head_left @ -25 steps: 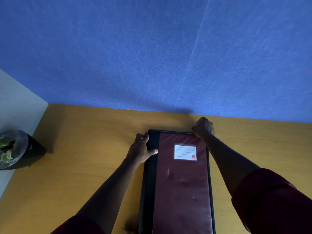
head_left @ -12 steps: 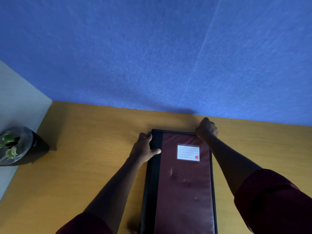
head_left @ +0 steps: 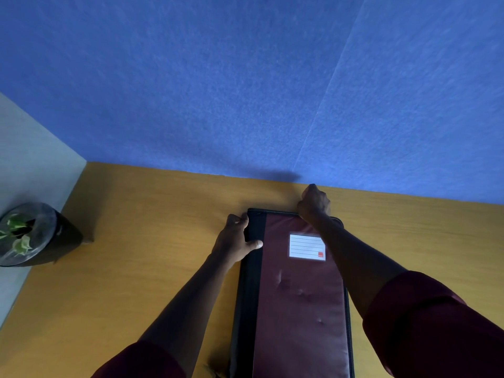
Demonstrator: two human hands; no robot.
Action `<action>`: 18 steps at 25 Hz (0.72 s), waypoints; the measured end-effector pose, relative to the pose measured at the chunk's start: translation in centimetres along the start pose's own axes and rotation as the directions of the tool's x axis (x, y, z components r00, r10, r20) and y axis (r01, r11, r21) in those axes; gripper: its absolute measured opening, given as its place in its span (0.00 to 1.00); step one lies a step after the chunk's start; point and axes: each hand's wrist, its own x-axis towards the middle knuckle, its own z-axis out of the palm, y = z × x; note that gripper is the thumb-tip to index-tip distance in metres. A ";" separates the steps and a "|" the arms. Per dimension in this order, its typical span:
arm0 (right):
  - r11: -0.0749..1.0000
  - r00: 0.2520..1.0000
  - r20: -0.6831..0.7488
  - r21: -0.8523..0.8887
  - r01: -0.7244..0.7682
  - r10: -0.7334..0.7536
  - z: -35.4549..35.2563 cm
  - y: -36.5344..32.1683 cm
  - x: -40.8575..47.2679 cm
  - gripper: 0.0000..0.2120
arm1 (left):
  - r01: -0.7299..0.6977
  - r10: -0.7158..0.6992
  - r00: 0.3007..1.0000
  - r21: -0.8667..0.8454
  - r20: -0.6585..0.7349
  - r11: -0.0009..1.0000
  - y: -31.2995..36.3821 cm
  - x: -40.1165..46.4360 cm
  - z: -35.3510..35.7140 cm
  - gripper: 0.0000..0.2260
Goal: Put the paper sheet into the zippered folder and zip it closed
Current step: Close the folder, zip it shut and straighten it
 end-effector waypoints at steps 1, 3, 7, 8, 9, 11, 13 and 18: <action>1.000 1.000 0.008 0.008 0.015 -0.015 0.4 -0.7 -0.2 0.12 | 0.000 0.000 1.000 -0.003 0.000 1.000 0.0 0.0 0.0 0.43; 0.999 0.999 0.019 0.024 0.038 -0.038 1.1 -1.8 -0.7 0.12 | -0.005 0.005 1.000 -0.003 -0.001 1.000 0.0 0.0 0.0 0.43; 0.996 0.998 0.019 0.062 0.056 -0.057 2.2 -3.4 -1.2 0.11 | -0.023 0.023 1.000 0.000 -0.009 1.000 -0.2 0.0 0.1 0.43; 0.996 0.998 0.020 0.073 0.060 -0.062 2.4 -3.8 -1.3 0.11 | -0.022 0.022 1.000 -0.002 -0.011 1.000 -0.2 0.0 0.0 0.43; 0.995 0.998 0.023 0.081 0.064 -0.066 2.7 -4.3 -1.4 0.11 | -0.022 0.021 1.000 -0.005 -0.012 1.000 -0.2 0.0 0.0 0.43; 0.993 0.996 0.037 0.091 0.073 -0.077 3.1 -5.1 -1.6 0.11 | -0.025 0.025 1.000 -0.008 -0.013 1.000 -0.2 0.0 0.0 0.43; 0.991 0.994 0.059 0.106 0.086 -0.093 3.5 -5.9 -1.7 0.11 | -0.026 0.026 1.000 -0.008 -0.011 1.000 -0.2 0.1 0.1 0.43; 0.982 0.990 0.078 0.154 0.106 -0.119 4.6 -7.5 -2.0 0.11 | -0.018 0.018 1.000 -0.010 0.001 1.000 0.1 0.0 -0.2 0.43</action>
